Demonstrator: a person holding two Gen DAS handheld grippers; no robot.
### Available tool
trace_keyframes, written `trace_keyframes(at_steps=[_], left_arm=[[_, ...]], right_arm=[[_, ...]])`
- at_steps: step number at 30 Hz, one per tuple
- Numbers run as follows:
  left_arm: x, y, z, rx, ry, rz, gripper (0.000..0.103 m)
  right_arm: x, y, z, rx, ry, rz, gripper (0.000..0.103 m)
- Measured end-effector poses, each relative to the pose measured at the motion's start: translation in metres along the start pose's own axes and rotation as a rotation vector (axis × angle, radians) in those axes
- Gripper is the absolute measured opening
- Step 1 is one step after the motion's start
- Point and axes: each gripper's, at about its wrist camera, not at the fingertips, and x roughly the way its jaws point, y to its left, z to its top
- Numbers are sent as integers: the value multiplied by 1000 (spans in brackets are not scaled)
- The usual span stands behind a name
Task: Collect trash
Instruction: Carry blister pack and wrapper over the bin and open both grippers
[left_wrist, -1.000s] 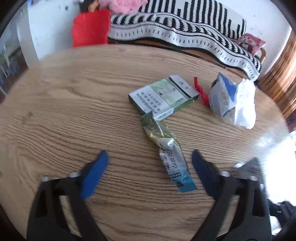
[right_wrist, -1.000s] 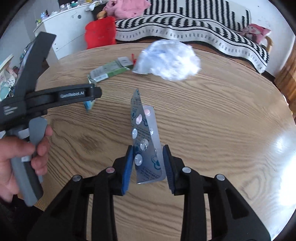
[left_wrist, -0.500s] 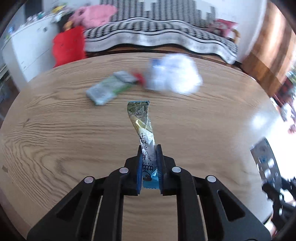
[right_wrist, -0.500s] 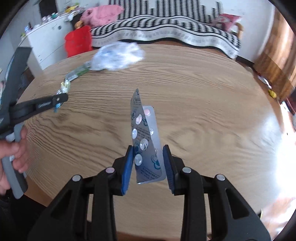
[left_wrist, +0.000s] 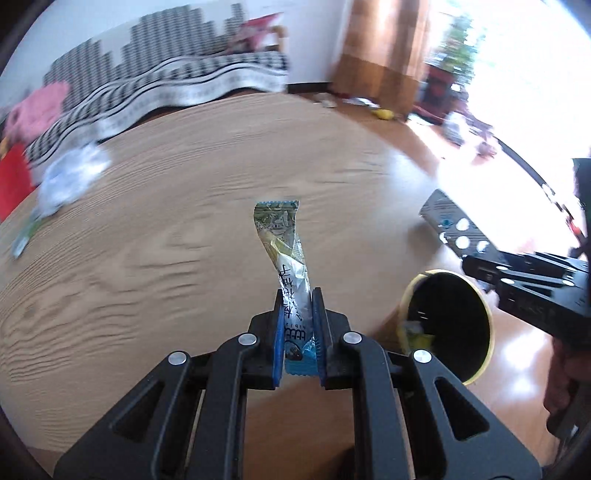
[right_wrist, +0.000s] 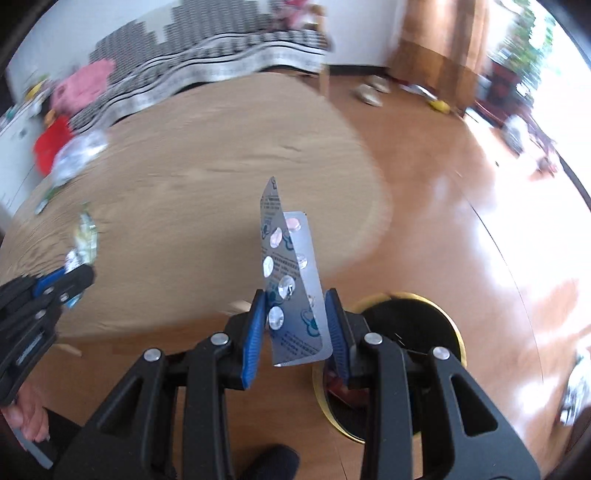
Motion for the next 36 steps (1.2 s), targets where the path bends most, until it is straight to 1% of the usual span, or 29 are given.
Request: trace_keyframes(at_steps=[2, 6, 8, 12, 14, 18, 21, 27, 29, 30, 31, 35, 36], left_arm=[[2, -29, -2, 39, -4, -36, 13], [10, -77, -5, 95, 7, -91, 13], [14, -98, -8, 124, 11, -113, 13], [25, -123, -11, 152, 29, -150, 13], [29, -129, -13, 158, 39, -160, 13], [38, -136, -14, 167, 53, -169, 13], [44, -136, -15, 167, 66, -173, 13], [56, -135, -14, 156, 94, -185, 13], [61, -134, -12, 161, 99, -190, 13], [64, -136, -13, 165, 103, -194, 13], [65, -138, -14, 167, 107, -197, 13], [79, -137, -13, 166, 136, -229, 13], [84, -139, -14, 166, 150, -247, 13]], right_arm=[[2, -35, -13, 50, 18, -26, 33], [10, -85, -39, 124, 63, -62, 33], [20, -104, -52, 157, 109, -65, 33], [41, -130, -67, 213, 210, -77, 33], [52, -137, -71, 236, 257, -70, 33], [64, -139, -72, 235, 299, -78, 33], [68, -140, -74, 231, 317, -74, 33], [71, -138, -74, 228, 320, -73, 35], [74, -137, -74, 235, 320, -69, 48], [71, -138, -73, 236, 308, -73, 63], [68, -139, -72, 235, 295, -80, 68], [62, -147, -70, 267, 274, -82, 68], [60, -150, -70, 277, 267, -88, 68]])
